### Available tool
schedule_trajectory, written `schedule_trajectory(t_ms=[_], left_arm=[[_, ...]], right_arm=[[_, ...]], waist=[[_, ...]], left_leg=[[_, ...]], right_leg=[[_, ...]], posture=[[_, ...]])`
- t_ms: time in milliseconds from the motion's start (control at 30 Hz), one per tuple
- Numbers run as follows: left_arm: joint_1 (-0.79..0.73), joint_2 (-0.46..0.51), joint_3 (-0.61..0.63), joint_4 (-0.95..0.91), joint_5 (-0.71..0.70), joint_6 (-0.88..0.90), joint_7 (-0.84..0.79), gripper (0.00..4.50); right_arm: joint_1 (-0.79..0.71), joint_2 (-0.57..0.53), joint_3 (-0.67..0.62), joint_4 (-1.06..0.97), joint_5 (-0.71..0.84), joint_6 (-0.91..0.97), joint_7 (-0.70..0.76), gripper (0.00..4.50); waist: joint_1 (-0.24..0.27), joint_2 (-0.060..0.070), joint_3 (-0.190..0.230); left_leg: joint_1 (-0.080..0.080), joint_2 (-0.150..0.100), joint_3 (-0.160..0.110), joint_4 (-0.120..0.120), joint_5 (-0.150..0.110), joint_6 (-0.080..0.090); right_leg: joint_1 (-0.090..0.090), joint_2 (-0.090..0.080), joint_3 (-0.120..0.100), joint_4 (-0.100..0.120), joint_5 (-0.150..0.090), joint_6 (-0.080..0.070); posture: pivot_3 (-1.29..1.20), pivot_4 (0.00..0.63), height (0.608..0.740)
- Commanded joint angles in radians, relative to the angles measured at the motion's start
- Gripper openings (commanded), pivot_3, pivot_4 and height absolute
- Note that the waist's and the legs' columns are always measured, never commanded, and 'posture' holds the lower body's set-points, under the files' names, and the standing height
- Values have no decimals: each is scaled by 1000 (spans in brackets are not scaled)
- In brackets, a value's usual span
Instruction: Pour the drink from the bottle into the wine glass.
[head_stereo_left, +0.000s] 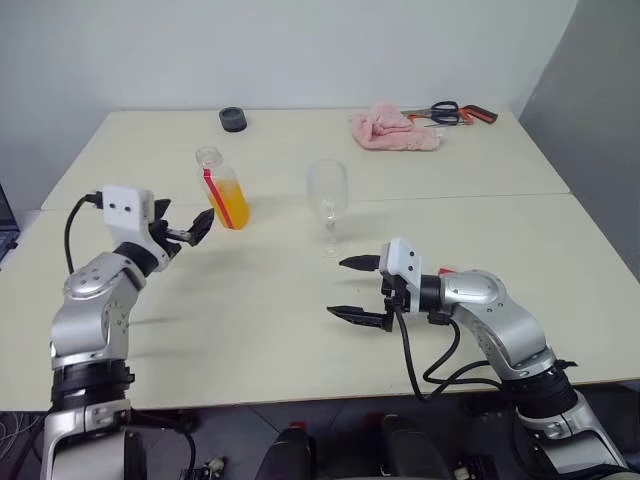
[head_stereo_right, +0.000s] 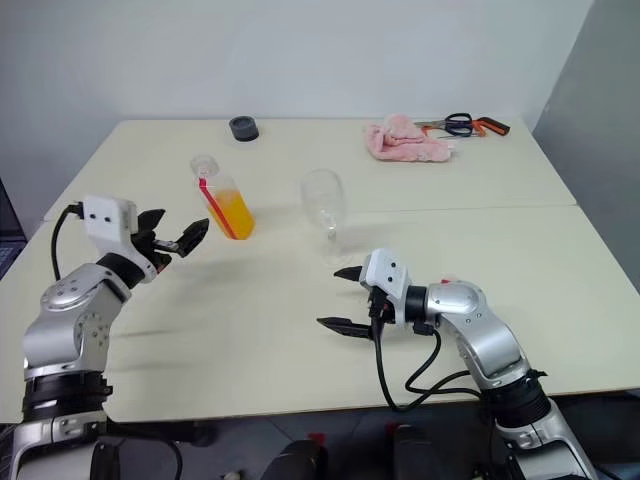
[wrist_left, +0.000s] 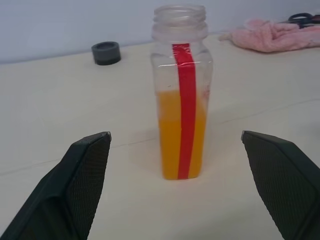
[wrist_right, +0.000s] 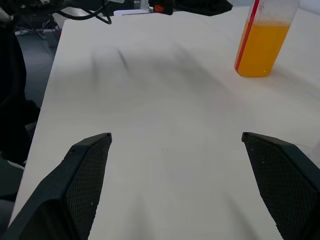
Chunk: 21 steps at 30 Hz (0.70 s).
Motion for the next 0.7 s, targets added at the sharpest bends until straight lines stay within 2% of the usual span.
schedule_trajectory(t_ms=[33,367,700], left_arm=[[-49,22,-14,39,25,-43,-27,4500],[-158,11,-45,183,50,-76,-75,4500],[-331,-3,-74,444,110,-180,-84,4500]], right_arm=[[-29,10,-36,-47,22,2,-37,4450],[-42,5,-76,-136,64,64,-109,4450],[-59,1,-72,-153,80,84,-125,4450]], waist=[[0,0,0],[1,0,0],[1,0,0]], left_leg=[[0,0,0,0,0,0],[-1,0,0,0,0,0],[-1,-1,0,0,0,0]], right_leg=[[0,0,0,0,0,0],[-1,0,0,0,0,0],[-1,0,-1,0,0,0]], posture=[[0,150,740],[0,150,740],[0,150,740]])
